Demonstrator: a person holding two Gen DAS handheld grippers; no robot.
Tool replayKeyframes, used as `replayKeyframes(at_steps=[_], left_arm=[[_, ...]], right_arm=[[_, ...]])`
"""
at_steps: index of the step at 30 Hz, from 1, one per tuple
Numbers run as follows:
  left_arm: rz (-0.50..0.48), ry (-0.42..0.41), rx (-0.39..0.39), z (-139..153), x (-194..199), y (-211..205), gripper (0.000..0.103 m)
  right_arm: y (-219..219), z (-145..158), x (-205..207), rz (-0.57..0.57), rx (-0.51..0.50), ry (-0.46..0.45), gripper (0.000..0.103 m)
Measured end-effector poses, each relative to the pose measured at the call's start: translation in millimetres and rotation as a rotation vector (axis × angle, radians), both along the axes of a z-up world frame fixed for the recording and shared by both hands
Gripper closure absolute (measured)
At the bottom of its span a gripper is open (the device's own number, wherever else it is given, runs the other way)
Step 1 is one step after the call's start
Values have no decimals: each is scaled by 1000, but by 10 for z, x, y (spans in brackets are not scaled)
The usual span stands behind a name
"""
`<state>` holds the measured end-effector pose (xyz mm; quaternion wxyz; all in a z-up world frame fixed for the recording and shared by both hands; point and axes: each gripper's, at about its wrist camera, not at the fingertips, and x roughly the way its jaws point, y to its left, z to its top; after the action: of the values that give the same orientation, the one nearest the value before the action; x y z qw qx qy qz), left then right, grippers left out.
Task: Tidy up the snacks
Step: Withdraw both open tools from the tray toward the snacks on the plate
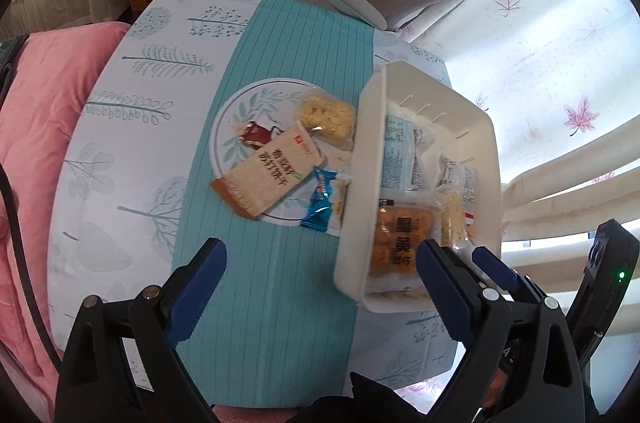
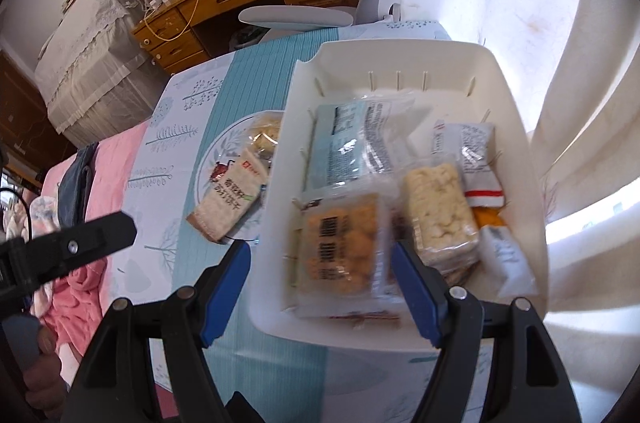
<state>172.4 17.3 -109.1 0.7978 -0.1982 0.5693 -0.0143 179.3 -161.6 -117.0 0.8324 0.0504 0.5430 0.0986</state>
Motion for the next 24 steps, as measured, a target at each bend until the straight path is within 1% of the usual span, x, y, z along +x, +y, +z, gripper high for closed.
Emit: replayKeyframes(at_steps=[10,13,17,24], left_arm=[[-93,-14,44,96,-32,633,8],[-135,-23,68,114,-14,768,8],[-193,-40,93,148,29,904,8],[-361,-97,196,165,229,1040,8]], right_arm=[[564,8,-112,-89,32,17,29],[711,2,-159,-122,41,18,29],[874,-22,-206,-194,71,15,29],[1158,-166,-256,-323,122,8,29]])
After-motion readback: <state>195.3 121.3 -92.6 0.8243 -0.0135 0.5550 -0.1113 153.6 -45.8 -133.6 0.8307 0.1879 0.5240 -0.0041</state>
